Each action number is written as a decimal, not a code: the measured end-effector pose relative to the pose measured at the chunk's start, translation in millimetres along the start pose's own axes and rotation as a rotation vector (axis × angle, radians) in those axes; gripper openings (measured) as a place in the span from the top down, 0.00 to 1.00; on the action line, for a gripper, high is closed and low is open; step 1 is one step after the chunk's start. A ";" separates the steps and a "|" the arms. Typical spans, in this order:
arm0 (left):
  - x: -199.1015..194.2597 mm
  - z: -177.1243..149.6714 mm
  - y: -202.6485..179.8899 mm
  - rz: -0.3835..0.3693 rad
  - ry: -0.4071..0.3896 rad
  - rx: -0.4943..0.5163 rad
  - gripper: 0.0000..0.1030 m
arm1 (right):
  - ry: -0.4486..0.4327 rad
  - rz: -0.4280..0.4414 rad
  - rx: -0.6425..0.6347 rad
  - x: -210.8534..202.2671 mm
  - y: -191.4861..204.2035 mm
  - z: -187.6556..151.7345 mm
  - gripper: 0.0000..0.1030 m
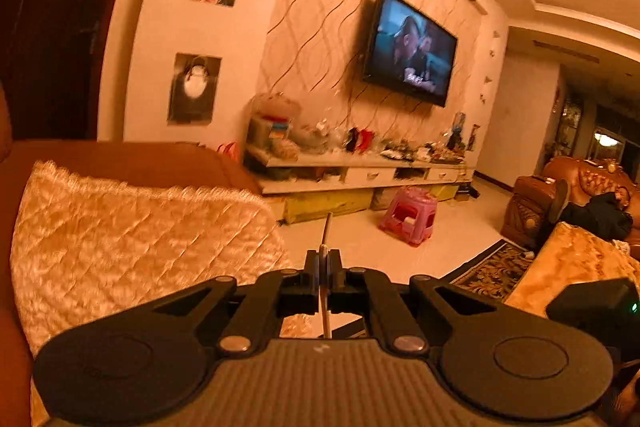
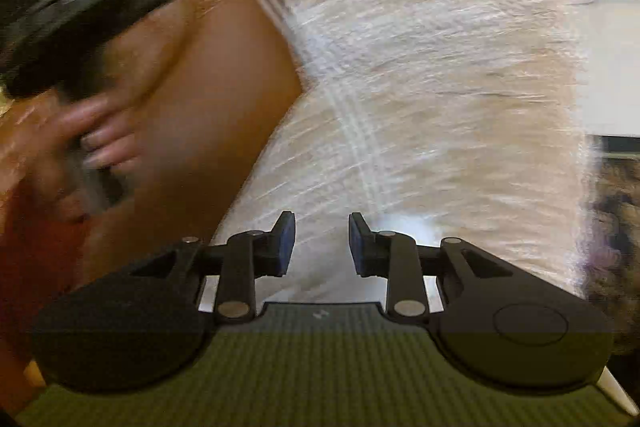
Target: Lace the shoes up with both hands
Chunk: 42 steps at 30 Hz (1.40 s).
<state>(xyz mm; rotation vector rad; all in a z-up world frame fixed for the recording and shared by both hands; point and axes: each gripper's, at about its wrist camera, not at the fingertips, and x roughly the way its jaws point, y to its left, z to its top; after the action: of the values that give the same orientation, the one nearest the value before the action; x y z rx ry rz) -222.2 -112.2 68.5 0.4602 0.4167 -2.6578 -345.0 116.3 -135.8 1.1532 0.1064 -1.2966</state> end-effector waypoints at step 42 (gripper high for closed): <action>2.0 -34.4 36.3 0.065 0.064 -0.070 0.97 | 0.445 -0.041 -0.490 123.7 28.5 35.5 0.94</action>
<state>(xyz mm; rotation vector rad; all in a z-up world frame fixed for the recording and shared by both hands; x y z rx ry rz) -199.3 -132.4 28.9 0.5289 0.5031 -2.5625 -298.2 1.5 -180.5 0.9927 0.7372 -0.9532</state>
